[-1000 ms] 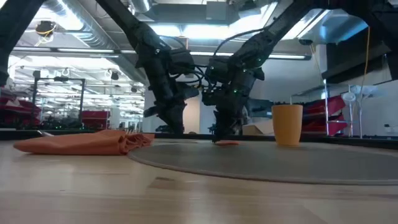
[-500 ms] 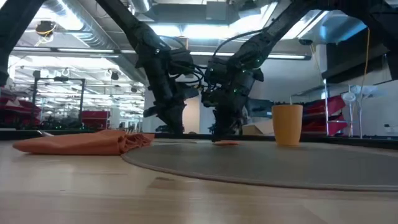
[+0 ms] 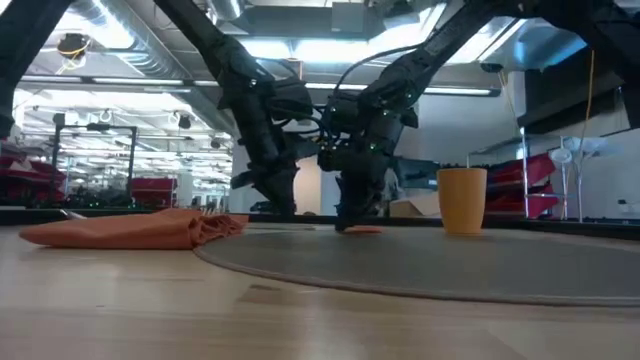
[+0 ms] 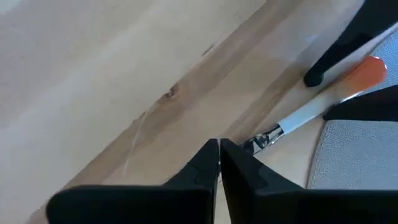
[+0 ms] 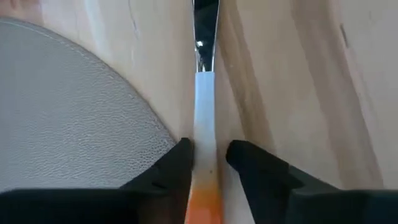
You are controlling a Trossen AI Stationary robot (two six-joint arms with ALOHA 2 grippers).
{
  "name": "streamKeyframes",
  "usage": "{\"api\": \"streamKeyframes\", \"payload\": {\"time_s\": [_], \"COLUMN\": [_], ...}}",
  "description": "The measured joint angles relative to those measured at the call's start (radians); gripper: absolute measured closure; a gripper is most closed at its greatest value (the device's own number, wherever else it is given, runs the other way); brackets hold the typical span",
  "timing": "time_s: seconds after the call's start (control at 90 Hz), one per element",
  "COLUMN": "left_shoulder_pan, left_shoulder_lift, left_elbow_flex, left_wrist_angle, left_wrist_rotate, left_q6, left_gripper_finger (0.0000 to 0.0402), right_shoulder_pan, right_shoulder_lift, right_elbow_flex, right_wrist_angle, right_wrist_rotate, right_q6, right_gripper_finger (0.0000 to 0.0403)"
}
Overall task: Set table place
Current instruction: Put the orange knife on the gray mat
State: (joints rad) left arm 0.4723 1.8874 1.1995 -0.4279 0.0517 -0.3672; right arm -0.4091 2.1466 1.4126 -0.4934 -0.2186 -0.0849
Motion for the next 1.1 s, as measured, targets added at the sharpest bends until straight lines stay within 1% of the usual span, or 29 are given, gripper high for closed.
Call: {"api": "streamKeyframes", "payload": {"time_s": [0.156, 0.222, 0.422, 0.578, 0.778, 0.989, 1.1], "left_shoulder_pan": [0.001, 0.001, 0.002, 0.001, 0.035, 0.096, 0.116], "left_shoulder_lift": [0.000, 0.000, 0.000, -0.013, -0.118, -0.267, -0.323], "left_elbow_flex": [0.000, 0.000, 0.000, 0.000, 0.000, 0.001, 0.001], "left_wrist_angle": [-0.001, 0.000, 0.000, -0.005, 0.011, 0.055, 0.060], "left_wrist_rotate": [-0.001, -0.003, -0.010, -0.023, -0.079, -0.088, -0.092], "left_q6": [0.000, 0.000, -0.006, -0.013, 0.001, 0.000, 0.001], "left_gripper_finger": [0.0402, 0.0402, 0.0402, 0.0402, 0.0402, 0.0402, 0.0402], "right_shoulder_pan": [0.005, 0.004, 0.003, 0.002, 0.002, 0.002, 0.002], "right_shoulder_lift": [0.010, 0.010, 0.009, -0.017, -0.048, -0.056, -0.077], "right_elbow_flex": [0.001, 0.004, 0.004, 0.000, -0.004, -0.003, -0.005], "right_wrist_angle": [0.004, 0.033, 0.030, -0.003, -0.026, -0.061, -0.038], "right_wrist_rotate": [0.025, 0.021, -0.002, -0.009, -0.010, -0.017, 0.003], "right_q6": [-0.010, -0.013, 0.005, 0.017, 0.029, 0.043, 0.061], "right_gripper_finger": [0.0372, 0.0390, 0.0398, 0.0400, 0.0402, 0.0402, 0.0402]}}
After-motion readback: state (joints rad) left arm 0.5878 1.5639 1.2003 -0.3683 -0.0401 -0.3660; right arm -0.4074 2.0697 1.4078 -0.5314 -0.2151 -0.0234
